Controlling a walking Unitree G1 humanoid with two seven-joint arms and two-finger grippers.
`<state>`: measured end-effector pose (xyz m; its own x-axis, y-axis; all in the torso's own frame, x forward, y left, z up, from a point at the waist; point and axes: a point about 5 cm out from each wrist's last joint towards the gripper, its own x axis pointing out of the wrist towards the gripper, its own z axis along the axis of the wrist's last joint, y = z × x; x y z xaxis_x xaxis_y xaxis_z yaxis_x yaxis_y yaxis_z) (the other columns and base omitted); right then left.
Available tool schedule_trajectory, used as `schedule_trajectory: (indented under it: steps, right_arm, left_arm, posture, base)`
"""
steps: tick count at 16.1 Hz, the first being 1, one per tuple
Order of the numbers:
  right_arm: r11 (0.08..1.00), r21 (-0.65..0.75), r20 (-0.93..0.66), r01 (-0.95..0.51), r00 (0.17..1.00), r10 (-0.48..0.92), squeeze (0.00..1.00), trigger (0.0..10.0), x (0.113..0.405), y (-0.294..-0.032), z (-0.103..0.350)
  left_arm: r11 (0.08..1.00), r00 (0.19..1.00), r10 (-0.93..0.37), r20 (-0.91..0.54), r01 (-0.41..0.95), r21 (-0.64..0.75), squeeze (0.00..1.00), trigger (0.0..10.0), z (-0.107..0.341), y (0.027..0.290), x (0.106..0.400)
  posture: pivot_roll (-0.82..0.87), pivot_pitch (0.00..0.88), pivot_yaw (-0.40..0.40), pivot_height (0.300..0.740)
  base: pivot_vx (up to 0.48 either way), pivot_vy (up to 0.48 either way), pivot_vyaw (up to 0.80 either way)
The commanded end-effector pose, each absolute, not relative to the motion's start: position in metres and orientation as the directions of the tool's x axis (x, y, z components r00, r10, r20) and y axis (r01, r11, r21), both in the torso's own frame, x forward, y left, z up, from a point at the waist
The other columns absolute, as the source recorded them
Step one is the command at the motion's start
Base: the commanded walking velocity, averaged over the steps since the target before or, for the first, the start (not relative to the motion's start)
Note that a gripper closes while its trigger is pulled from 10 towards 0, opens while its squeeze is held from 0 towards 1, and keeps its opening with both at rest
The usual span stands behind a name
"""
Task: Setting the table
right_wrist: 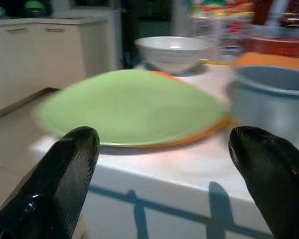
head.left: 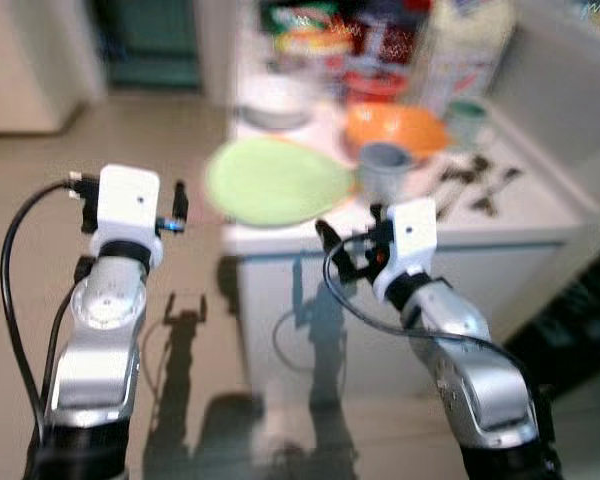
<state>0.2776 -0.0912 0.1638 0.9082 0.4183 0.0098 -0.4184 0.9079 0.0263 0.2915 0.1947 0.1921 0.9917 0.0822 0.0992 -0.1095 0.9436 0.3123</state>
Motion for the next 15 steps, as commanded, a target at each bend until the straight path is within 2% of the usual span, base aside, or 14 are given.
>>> schedule_trajectory:
  steps: [1,6,7,9,10,15]
  right_arm:
    - [0.913,0.020,0.007,-0.408,0.913,0.408,0.00,10.0,0.277,-0.095,0.164]
    - [0.892,0.034,0.037,-0.450,0.893,0.449,0.00,10.0,0.272,-0.096,0.172]
    - [0.879,0.031,0.049,-0.476,0.879,0.474,0.00,10.0,0.265,-0.100,0.175]
    - [0.860,0.038,0.060,-0.508,0.861,0.506,0.00,10.0,0.256,-0.102,0.178]
    - [0.845,0.044,0.066,-0.533,0.846,0.530,0.00,10.0,0.252,-0.102,0.180]
    - [0.814,0.063,0.049,-0.577,0.817,0.575,0.00,10.0,0.247,-0.105,0.184]
  left_arm:
    - [0.946,0.993,0.053,0.105,-0.083,0.313,0.00,10.0,0.196,0.189,0.292]
    - [0.949,0.993,0.076,0.093,-0.101,0.299,0.00,10.0,0.197,0.200,0.285]
    - [0.978,0.997,0.040,0.073,-0.054,0.204,0.00,10.0,0.195,0.197,0.282]
    - [0.991,0.998,0.001,0.068,-0.010,0.134,0.00,10.0,0.196,0.196,0.279]
    - [0.994,0.998,-0.019,0.059,0.013,0.105,1.00,10.0,0.196,0.197,0.278]
    - [0.966,0.964,-0.259,-0.063,0.259,-0.018,1.00,10.0,0.196,0.187,0.283]
  posture:
    - [0.07,0.000,-0.036,0.740]
    - [0.08,0.000,-0.064,0.740]
    - [0.08,0.000,-0.066,0.740]
    - [0.08,0.000,-0.069,0.740]
    - [0.08,0.000,-0.069,0.740]
    - [0.06,0.000,-0.073,0.740]
  base:
    - [0.356,0.000,0.00]
    - [0.349,0.000,0.00]
    - [0.000,0.000,0.00]
    - [0.000,0.000,0.00]
    - [0.000,0.000,0.00]
    - [0.000,0.000,0.00]
